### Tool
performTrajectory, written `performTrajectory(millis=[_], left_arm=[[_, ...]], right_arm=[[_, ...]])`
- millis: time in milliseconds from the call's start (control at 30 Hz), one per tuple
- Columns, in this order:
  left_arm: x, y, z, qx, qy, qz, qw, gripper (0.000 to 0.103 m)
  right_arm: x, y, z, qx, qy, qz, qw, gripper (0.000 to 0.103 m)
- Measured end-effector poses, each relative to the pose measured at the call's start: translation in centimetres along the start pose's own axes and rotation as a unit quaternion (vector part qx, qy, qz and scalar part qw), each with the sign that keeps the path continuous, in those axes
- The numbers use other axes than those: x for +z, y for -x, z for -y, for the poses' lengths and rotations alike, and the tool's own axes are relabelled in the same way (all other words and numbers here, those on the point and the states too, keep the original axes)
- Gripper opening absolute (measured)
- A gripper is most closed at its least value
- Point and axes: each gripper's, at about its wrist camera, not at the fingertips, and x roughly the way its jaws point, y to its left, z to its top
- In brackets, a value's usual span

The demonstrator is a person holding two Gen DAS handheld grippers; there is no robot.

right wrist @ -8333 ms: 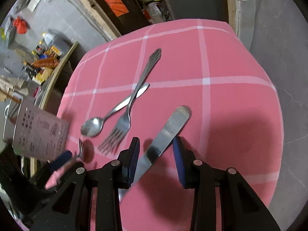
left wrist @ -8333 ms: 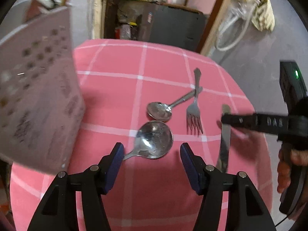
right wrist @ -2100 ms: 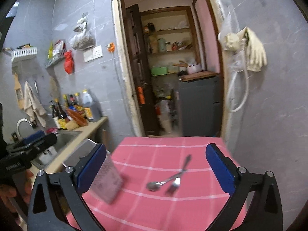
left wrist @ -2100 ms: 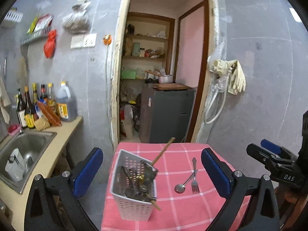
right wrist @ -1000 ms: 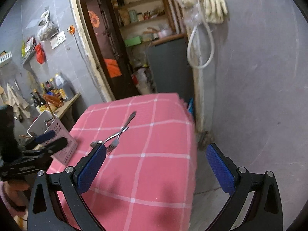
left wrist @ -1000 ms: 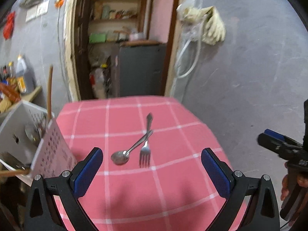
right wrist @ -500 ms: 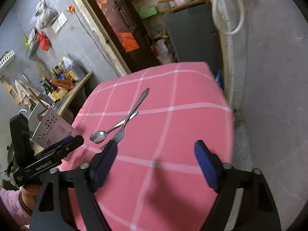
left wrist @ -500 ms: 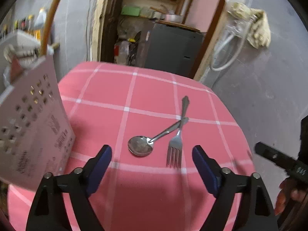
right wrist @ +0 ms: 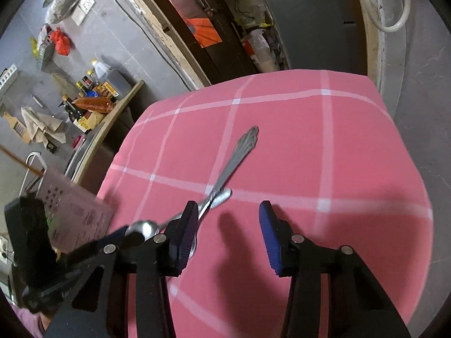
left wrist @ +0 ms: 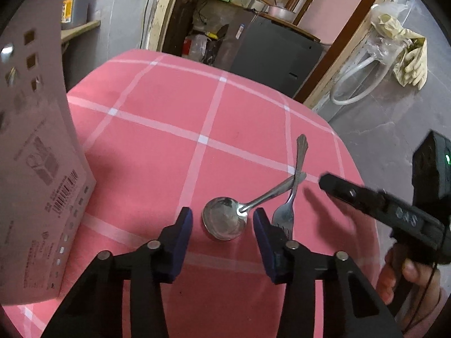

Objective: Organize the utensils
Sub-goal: 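Grasp the small spoon with the left tool while the right grasps the fork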

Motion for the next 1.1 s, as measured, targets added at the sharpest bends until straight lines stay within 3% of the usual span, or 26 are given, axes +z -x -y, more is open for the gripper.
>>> performTrajectory(millis=[233,367,433,700,800,867,1100], left_arm=[[-0.2,-0.3,-0.2,-0.011,0.011,-0.015,0.9998,0.016],[-0.7,-0.2,0.4,-0.016,0.003,-0.023,0.9996,0.009],[-1.1,0.0,0.9,-0.014,-0.004,-0.024,0.9996,0.008],[-1.7,1.2,1.4,-0.006,-0.015,-0.028,0.9995,0.003],[-2.7,1.9,1.2,0.001,-0.007,-0.041,0.9991,0.003],[-3.6,2.6,1.0,0.002,-0.001,-0.049,0.9988,0.003],[-6.8,4.9,-0.4,-0.009,0.029,-0.082,0.9962,0.003]], right_arm=[[1.7,-2.9,-1.8,-0.029,0.013,-0.027,0.999,0.040],[2.2,-3.7,-3.3,-0.079,0.037,-0.050,0.995,0.028],[2.1,-3.4,-3.4,-0.082,0.035,-0.056,0.994,0.023],[1.3,-2.3,-0.3,-0.026,-0.058,-0.065,0.996,0.012],[0.2,-1.6,0.2,-0.018,-0.073,-0.062,0.995,0.000],[-0.9,-1.1,0.3,-0.031,-0.073,-0.071,0.994,0.000],[-4.7,0.3,1.4,0.005,-0.127,-0.066,0.990,0.000]])
